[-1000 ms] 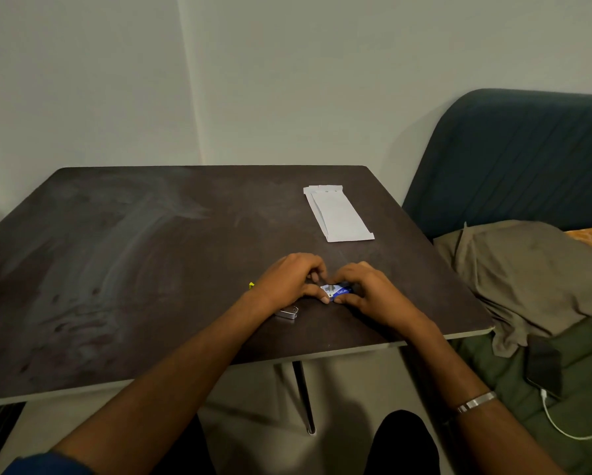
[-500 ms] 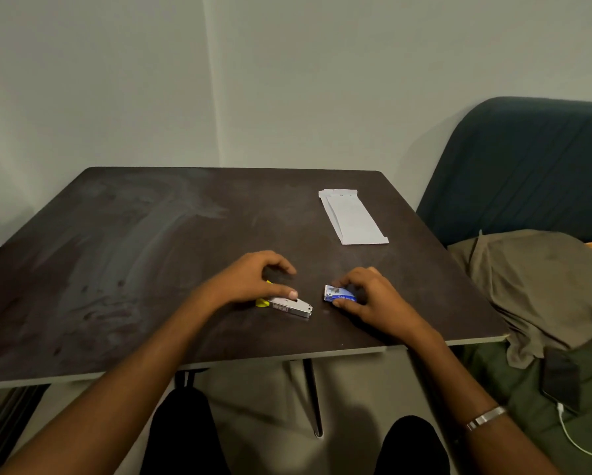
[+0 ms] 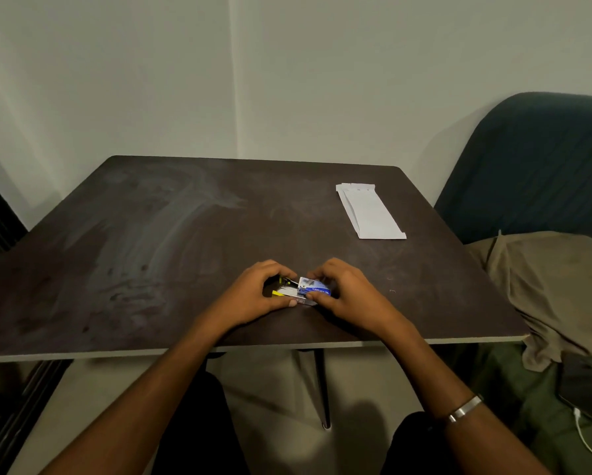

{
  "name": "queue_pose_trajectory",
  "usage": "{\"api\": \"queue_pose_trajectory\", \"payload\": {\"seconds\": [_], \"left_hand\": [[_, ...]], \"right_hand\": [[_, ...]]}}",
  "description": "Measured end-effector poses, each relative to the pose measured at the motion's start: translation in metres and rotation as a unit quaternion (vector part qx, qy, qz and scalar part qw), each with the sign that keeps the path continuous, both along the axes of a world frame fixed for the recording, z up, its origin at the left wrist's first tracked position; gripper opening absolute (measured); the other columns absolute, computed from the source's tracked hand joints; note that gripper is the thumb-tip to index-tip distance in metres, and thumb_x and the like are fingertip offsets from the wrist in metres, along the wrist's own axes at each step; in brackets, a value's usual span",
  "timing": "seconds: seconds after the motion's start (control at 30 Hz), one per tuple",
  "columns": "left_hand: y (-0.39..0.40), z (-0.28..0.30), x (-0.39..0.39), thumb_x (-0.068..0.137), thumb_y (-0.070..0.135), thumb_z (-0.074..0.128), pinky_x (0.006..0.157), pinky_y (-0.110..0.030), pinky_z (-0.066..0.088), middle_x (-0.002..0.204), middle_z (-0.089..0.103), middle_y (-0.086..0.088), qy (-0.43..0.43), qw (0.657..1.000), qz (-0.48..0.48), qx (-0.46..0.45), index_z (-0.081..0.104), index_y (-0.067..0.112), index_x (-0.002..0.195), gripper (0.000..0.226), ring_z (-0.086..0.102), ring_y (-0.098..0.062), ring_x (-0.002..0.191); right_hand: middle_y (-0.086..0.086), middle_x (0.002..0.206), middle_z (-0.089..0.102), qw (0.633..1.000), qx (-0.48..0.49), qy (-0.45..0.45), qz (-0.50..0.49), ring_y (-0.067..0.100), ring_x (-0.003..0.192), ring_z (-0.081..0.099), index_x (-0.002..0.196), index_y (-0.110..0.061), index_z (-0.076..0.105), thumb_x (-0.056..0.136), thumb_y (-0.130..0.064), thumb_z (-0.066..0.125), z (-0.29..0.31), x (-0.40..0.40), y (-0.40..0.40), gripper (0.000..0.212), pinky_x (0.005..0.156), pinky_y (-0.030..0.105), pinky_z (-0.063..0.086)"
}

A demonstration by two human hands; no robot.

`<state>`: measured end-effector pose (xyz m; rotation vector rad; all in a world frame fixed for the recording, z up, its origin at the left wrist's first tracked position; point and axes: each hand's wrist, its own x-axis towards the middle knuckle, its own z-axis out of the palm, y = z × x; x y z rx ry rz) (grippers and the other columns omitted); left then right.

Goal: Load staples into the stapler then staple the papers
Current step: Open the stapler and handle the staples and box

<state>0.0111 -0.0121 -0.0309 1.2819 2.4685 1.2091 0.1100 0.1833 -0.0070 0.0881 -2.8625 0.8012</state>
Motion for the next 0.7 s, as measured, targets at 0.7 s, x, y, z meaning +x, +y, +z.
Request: {"api": "queue_pose_trajectory", "payload": {"seconds": [0.7], "left_hand": [[0.001, -0.006, 0.013, 0.070, 0.042, 0.078, 0.087, -0.030, 0.047, 0.105, 0.061, 0.010, 0.020, 0.997, 0.080, 0.009, 0.065, 0.025, 0.110, 0.045, 0.054, -0.008, 0.098]], "right_hand": [[-0.006, 0.110, 0.056, 0.998, 0.000, 0.017, 0.053, 0.007, 0.099, 0.053, 0.114, -0.024, 0.057, 0.084, -0.039, 0.065, -0.004, -0.008, -0.014, 0.034, 0.085, 0.029, 0.048]]}}
